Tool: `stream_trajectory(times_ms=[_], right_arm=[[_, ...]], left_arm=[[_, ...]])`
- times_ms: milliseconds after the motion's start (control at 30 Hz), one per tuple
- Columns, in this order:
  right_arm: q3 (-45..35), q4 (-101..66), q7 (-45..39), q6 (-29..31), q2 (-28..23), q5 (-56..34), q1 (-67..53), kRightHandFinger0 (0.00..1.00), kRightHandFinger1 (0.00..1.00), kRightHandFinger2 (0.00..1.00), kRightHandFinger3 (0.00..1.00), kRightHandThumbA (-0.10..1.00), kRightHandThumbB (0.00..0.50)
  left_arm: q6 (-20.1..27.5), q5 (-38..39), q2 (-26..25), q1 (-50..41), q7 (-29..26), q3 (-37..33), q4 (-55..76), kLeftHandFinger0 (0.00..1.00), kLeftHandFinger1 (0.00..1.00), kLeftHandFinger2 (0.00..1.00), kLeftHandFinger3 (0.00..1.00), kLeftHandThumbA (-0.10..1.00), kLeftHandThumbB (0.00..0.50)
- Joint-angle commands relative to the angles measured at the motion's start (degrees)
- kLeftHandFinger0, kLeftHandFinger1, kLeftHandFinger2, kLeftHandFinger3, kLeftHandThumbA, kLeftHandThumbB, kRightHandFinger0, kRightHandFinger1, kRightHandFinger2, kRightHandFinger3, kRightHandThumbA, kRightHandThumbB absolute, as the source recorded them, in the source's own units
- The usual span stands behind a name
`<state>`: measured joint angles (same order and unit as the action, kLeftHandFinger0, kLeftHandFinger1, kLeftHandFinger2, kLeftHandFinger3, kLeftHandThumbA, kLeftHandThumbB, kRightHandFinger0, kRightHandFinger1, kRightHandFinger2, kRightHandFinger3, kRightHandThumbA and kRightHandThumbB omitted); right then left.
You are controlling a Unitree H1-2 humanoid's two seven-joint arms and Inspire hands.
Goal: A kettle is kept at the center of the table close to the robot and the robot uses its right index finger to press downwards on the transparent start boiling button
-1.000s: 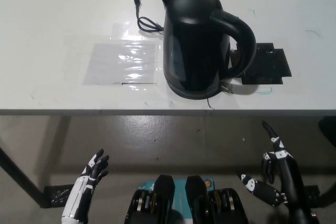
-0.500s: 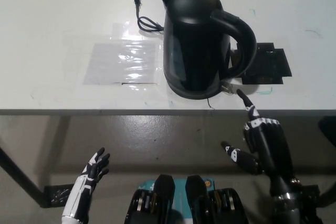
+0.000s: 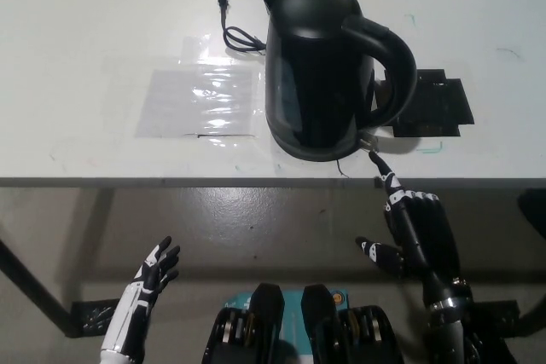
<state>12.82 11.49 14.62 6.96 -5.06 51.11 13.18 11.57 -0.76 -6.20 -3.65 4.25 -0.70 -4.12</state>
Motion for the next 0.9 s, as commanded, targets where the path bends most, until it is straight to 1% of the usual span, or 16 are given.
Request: stream_trajectory(times_ms=[0,67,133,267,400,500,600,633,767,800,833,867], right_arm=[[0.6,0.7,2.7,-1.3,-0.6,0.9,2.8,0.00,0.00,0.00,1.00,0.99,0.178],[0.6,1.3,2.4,-1.6,-0.6,0.7,3.3,0.00,0.00,0.00,1.00,1.00,0.181],[0.7,1.8,2.6,-1.8,-0.7,0.5,3.7,0.00,0.00,0.00,1.00,0.98,0.177],[0.8,2.4,2.6,-2.1,-0.8,0.0,4.3,0.00,0.00,0.00,1.00,0.94,0.170],[1.3,3.1,2.5,-2.7,-1.0,0.4,5.0,0.00,0.00,0.00,1.00,0.98,0.157],[1.6,3.4,2.7,-2.8,-1.3,0.3,5.4,0.00,0.00,0.00,1.00,0.97,0.149],[1.8,4.0,2.9,-2.9,-1.4,0.1,5.8,0.00,0.00,0.00,1.00,0.98,0.150],[1.8,4.2,2.9,-3.0,-1.5,0.0,6.0,0.00,0.00,0.00,1.00,0.98,0.150],[1.8,4.7,3.0,-3.1,-1.6,-0.4,6.3,0.00,0.00,0.00,1.00,0.96,0.150],[1.8,4.8,2.8,-3.3,-1.6,-0.5,6.5,0.00,0.00,0.00,1.00,0.97,0.155],[1.8,4.9,2.7,-3.5,-1.6,-0.5,6.6,0.00,0.00,0.00,1.00,0.99,0.162],[1.9,5.4,3.1,-3.2,-1.8,-0.4,6.9,0.00,0.00,0.00,1.00,0.99,0.155]], left_arm=[[2.2,0.4,-0.8,0.7,0.7,0.0,1.4,1.00,1.00,1.00,1.00,1.00,0.202],[2.5,0.2,-0.8,0.8,0.7,0.0,1.2,1.00,1.00,1.00,1.00,1.00,0.203],[2.5,0.1,-0.9,0.8,0.6,0.0,1.3,1.00,1.00,1.00,1.00,1.00,0.216],[2.4,0.3,-0.7,0.8,0.6,0.1,1.4,1.00,1.00,1.00,1.00,1.00,0.212],[2.4,0.4,-0.7,0.7,0.8,0.1,1.4,1.00,1.00,1.00,1.00,1.00,0.201],[2.5,0.3,-0.7,0.8,0.7,0.1,1.2,1.00,1.00,1.00,1.00,1.00,0.211],[2.4,0.2,-0.8,0.7,0.8,0.0,1.3,1.00,1.00,1.00,1.00,1.00,0.215],[2.4,0.3,-0.8,0.8,0.8,0.0,1.3,1.00,1.00,1.00,1.00,1.00,0.208],[2.1,0.1,-0.7,0.7,0.8,0.0,1.6,1.00,1.00,1.00,1.00,1.00,0.203],[1.8,0.0,-0.7,0.7,0.7,0.1,1.6,1.00,1.00,1.00,1.00,1.00,0.218],[2.0,0.0,-0.7,0.8,0.7,0.1,1.5,1.00,1.00,1.00,1.00,1.00,0.219],[2.3,0.0,-0.6,0.9,0.6,0.1,1.4,1.00,1.00,1.00,1.00,1.00,0.212]])
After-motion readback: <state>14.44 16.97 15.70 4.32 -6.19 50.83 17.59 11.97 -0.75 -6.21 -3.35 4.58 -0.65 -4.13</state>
